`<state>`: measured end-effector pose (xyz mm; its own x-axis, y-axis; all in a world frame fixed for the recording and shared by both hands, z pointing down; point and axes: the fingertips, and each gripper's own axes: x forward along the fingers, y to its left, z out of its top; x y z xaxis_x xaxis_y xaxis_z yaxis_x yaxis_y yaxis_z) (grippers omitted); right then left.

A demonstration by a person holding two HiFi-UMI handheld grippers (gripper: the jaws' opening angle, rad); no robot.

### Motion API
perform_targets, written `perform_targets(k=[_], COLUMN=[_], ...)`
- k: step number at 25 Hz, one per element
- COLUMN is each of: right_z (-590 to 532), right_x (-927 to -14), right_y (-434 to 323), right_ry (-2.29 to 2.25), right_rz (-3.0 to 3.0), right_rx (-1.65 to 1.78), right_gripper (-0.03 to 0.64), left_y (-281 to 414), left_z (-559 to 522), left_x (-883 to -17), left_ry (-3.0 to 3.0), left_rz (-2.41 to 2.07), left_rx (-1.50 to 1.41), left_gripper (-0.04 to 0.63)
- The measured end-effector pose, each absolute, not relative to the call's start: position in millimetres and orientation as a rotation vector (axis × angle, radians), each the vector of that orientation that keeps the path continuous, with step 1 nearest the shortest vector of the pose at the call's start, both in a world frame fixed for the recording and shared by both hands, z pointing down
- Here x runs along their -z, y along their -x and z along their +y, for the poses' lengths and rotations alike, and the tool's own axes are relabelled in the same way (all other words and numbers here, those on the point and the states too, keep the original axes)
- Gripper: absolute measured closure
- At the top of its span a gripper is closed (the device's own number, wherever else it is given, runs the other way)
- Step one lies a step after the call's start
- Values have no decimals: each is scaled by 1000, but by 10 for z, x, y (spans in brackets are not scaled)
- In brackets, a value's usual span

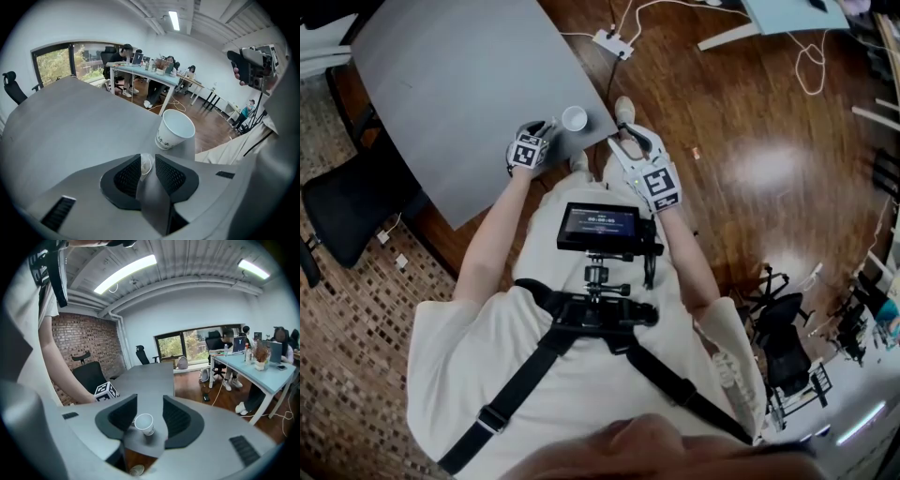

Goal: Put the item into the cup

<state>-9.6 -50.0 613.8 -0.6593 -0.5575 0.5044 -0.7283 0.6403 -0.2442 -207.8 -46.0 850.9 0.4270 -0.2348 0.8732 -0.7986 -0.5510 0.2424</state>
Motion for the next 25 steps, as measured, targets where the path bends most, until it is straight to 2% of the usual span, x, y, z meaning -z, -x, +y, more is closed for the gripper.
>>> perform_targets(k=[9,12,13,25], right_z=[-535,-560,-560,-545], right_x=[-6085,-6059,-6061,-6092], right_y=[164,167,170,181], right_ry=[-987,-992,-994,-1004], right_rz=[-2481,-2481,-2480,-2483], right_rx=[-636,-631,-632,-647], right_gripper=[434,434,434,434], left_y=[2186,2259,2299,2256], left_z=[-295,-266,-261,-473], left_x=[-8735,-8777,-8793,-8166], left_ry=[-1983,-1983,-1979,-2103], left_rz=[-838,-834,-839,-897], left_rx=[-1210,-1240,-1248,-1122], left_gripper=[500,585,595,595])
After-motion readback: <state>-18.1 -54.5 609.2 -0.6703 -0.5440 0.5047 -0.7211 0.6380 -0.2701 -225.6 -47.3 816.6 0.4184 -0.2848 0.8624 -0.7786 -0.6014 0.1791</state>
